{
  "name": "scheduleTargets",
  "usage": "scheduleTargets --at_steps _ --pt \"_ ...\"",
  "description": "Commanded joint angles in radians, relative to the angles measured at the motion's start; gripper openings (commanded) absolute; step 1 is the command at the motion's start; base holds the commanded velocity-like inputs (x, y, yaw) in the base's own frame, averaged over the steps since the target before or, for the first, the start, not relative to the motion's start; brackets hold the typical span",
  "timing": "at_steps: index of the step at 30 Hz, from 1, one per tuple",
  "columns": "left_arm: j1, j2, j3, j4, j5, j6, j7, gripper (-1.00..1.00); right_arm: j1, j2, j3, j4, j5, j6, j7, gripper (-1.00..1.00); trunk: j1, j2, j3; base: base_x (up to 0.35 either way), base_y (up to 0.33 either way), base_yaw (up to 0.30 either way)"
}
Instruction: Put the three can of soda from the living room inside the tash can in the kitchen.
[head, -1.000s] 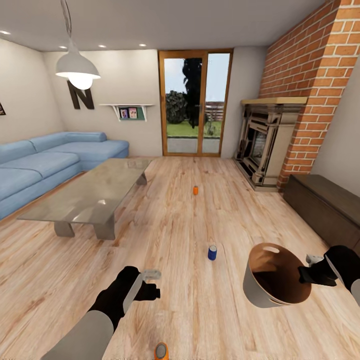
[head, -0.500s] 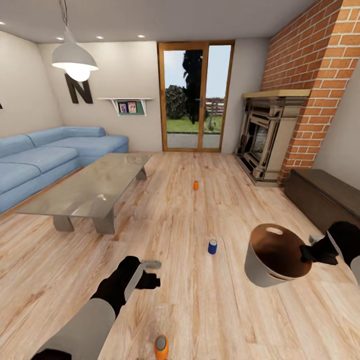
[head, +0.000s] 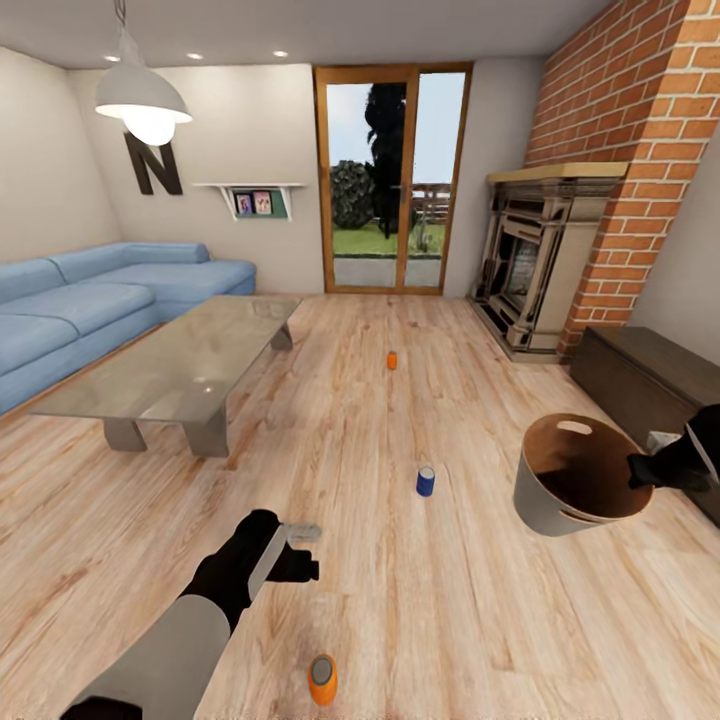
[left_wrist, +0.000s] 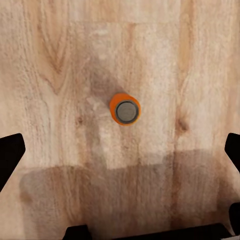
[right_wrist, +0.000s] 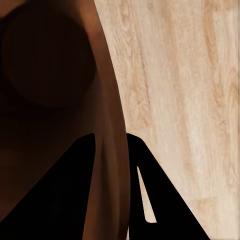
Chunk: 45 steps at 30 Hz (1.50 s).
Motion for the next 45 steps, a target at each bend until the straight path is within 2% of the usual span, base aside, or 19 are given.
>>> scheduleTargets --at_steps 1,4,7,11,13,16,22,32,45 --pt "-0.001 0.000 0.000 -0.001 0.000 0.000 0.000 1.00 -0.002 -0.002 0.006 0.000 -0.014 0.003 0.002 -1.00 0.004 -0.007 -0.005 0.000 0.000 0.000" --pt "-0.002 -0.002 0.001 -0.003 0.001 -0.001 0.002 1.00 -0.006 -0.029 0.035 0.001 -0.014 0.003 0.003 -1.00 0.015 -0.028 -0.019 0.000 0.000 0.000" --pt "-0.004 -0.003 0.000 -0.005 0.001 -0.005 0.003 1.00 -0.007 -0.052 0.047 0.002 -0.014 0.003 0.003 -1.00 0.027 -0.049 -0.033 0.000 0.000 0.000" --pt "-0.016 -0.004 0.000 -0.019 0.003 -0.009 0.004 1.00 -0.014 -0.061 0.052 0.002 -0.013 0.003 0.003 -1.00 0.042 -0.077 -0.052 0.000 0.000 0.000" --pt "-0.030 -0.004 0.000 -0.023 0.003 -0.009 0.004 1.00 -0.017 -0.063 0.053 0.002 -0.013 0.003 0.002 -1.00 0.050 -0.091 -0.061 0.000 0.000 0.000" --pt "-0.085 -0.004 0.000 -0.022 0.003 -0.010 0.004 1.00 -0.022 -0.068 0.064 0.006 -0.002 0.003 0.003 -1.00 0.061 -0.112 -0.075 0.000 0.000 0.000" --pt "-0.122 -0.002 0.000 -0.015 0.001 -0.009 0.003 1.00 -0.048 -0.065 0.085 0.037 0.019 0.003 0.003 -1.00 0.084 -0.154 -0.103 0.000 0.000 0.000" --pt "-0.129 -0.003 0.000 -0.014 0.003 -0.014 0.000 1.00 -0.081 -0.067 0.096 0.044 0.024 0.003 0.003 -1.00 0.123 -0.224 -0.150 0.000 0.000 0.000" --pt "-0.129 -0.004 0.000 -0.014 0.003 -0.015 0.003 1.00 -0.086 -0.073 0.125 0.046 0.024 0.003 0.003 -1.00 0.173 -0.315 -0.212 0.000 0.000 0.000"
